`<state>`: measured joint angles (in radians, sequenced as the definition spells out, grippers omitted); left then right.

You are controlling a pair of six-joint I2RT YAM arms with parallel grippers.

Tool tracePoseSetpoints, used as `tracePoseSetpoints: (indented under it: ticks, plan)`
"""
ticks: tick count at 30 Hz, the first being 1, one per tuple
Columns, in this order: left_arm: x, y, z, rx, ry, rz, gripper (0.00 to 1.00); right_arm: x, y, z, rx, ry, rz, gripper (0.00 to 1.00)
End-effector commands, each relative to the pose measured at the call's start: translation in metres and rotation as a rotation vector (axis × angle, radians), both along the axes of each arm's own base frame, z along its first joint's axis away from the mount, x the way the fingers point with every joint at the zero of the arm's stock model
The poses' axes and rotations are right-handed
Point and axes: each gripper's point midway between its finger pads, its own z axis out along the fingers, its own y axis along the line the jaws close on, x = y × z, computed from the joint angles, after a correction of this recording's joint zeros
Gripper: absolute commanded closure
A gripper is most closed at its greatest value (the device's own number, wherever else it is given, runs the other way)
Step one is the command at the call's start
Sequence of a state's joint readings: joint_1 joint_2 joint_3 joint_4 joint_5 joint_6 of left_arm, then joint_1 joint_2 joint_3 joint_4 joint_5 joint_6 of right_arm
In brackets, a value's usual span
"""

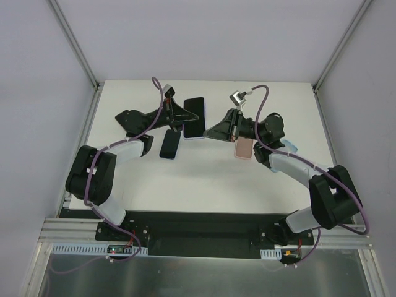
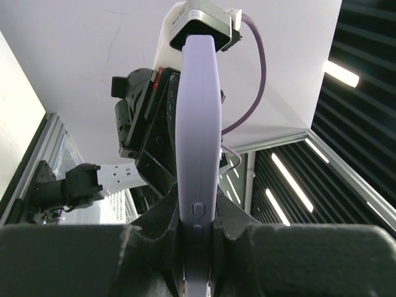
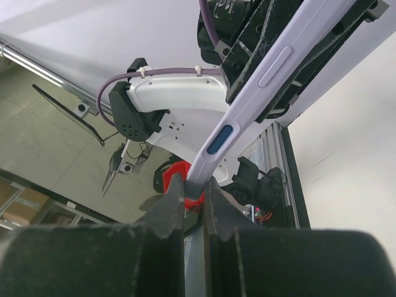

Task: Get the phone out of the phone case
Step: Remove the phone case from the phone.

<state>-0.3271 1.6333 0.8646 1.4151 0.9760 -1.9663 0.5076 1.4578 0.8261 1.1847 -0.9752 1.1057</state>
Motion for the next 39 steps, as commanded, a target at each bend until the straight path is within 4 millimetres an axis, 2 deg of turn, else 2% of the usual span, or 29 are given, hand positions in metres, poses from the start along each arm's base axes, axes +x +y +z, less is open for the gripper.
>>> tracePoseSetpoints:
  ticks: [1,6,15,17,21,23,24,25,26,27,29,33,39]
  plan:
    - [0.000,-0.001,0.033,-0.110,0.015,0.042,1.00,-0.086,-0.005,0.031,0.121,-0.523,0.225,0.98]
    - [-0.001,-0.002,0.031,-0.095,0.038,0.022,1.00,-0.094,-0.006,0.030,0.115,-0.567,0.252,0.99]
    - [-0.005,-0.003,0.033,-0.080,0.044,0.011,1.00,-0.084,-0.001,0.028,0.086,-0.565,0.205,0.99]
    - [-0.007,-0.003,0.034,-0.078,0.042,0.004,1.00,-0.083,-0.001,0.029,0.083,-0.608,0.181,0.99]
    - [-0.009,-0.003,0.036,-0.075,0.041,-0.006,1.00,-0.081,0.000,0.019,0.022,-0.608,0.163,0.98]
    - [-0.010,-0.003,0.037,-0.075,0.038,-0.008,1.00,-0.082,-0.001,0.021,0.015,-0.671,0.141,0.99]
    - [-0.011,-0.003,0.038,-0.074,0.038,-0.009,1.00,-0.081,0.000,0.014,-0.023,-0.637,0.149,0.99]
    - [-0.011,-0.003,0.038,-0.073,0.036,-0.012,1.00,-0.081,0.001,0.017,-0.034,-0.648,0.141,0.99]
    - [-0.012,-0.002,0.039,-0.075,0.033,-0.011,1.00,-0.083,0.002,0.018,-0.038,-0.733,0.129,0.99]
    - [-0.013,-0.003,0.039,-0.074,0.035,-0.014,1.00,-0.083,0.002,0.006,-0.098,-0.678,0.143,0.99]
    - [-0.014,-0.003,0.039,-0.073,0.033,-0.017,1.00,-0.085,0.003,0.010,-0.109,-0.733,0.135,0.99]
    - [-0.015,-0.002,0.039,-0.074,0.031,-0.018,1.00,-0.085,0.005,0.014,-0.115,-0.720,0.129,0.99]
    - [-0.021,-0.001,0.042,-0.074,0.014,-0.019,1.00,-0.068,0.013,0.021,-0.142,-0.625,0.048,0.99]
